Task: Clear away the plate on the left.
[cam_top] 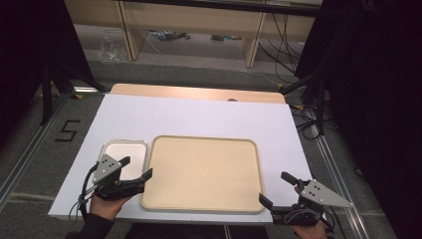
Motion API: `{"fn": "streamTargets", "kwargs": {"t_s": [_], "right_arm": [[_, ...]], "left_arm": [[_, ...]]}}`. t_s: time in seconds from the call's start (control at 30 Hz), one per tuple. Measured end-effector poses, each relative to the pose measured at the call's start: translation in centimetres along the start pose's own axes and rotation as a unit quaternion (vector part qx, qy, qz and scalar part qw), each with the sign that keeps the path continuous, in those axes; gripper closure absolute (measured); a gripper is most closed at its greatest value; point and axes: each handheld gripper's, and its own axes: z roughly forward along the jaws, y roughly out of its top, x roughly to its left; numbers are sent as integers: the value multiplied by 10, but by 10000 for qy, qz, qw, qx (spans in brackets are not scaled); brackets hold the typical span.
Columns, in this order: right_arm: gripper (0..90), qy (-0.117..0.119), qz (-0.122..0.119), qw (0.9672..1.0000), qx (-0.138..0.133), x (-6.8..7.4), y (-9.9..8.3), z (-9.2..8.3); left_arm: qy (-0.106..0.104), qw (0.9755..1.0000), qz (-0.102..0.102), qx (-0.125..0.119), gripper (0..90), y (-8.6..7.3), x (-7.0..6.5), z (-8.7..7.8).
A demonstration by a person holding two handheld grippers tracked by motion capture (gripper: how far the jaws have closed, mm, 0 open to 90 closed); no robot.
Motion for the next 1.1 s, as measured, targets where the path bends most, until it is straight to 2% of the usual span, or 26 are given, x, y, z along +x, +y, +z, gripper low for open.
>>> {"fn": "streamTargets", "kwargs": {"t_s": [0.07, 0.13, 0.23, 0.3, 0.4, 0.47, 0.6, 0.67, 0.7, 0.77, 0.8, 0.87, 0.9, 0.93, 1.1], "right_arm": [[19, -3, -6, 10000, 2, 0, 0, 0], [19, -18, -2, 10000, 2, 0, 0, 0], [19, 0, -3, 10000, 3, 0, 0, 0], [19, -1, -5, 10000, 3, 0, 0, 0], [18, 2, 0, 10000, 2, 0, 0, 0], [19, 4, 0, 10000, 1, 0, 0, 0], [19, -4, 2, 10000, 1, 0, 0, 0], [19, 9, 0, 10000, -1, 0, 0, 0], [19, 9, 0, 10000, -1, 0, 0, 0], [19, -12, -5, 10000, 19, 0, 0, 0], [19, -12, -5, 10000, 19, 0, 0, 0], [19, 17, -3, 10000, 2, 0, 0, 0], [19, 17, -3, 10000, 2, 0, 0, 0], [19, -5, -8, 10000, 10, 0, 0, 0], [19, 6, -11, 10000, 6, 0, 0, 0]], "left_arm": [[10, 10000, -54, 0, 144, 0, 4, 0], [125, 9998, -137, -28, 143, 1, 9, -1], [156, 9997, -207, -21, 132, 1, 12, -2], [251, 9993, -292, 15, 122, 1, 18, -2], [319, 9989, -331, 42, 119, 1, 22, -1], [268, 9988, -395, 102, 123, 1, 27, -1], [317, 9974, -628, 154, 126, 1, 33, -2], [472, 9965, -644, 264, 132, 1, 41, -1], [472, 9965, -644, 264, 135, 1, 41, -1], [620, 9947, -704, 415, 140, 0, 49, 0], [620, 9947, -704, 415, 142, 0, 49, 0], [780, 9921, -815, 558, 142, -2, 58, 3], [780, 9921, -815, 558, 142, -2, 58, 3], [890, 9901, -860, 666, 142, -4, 62, 4], [1054, 9868, -965, 764, 144, -5, 75, 4]]}}
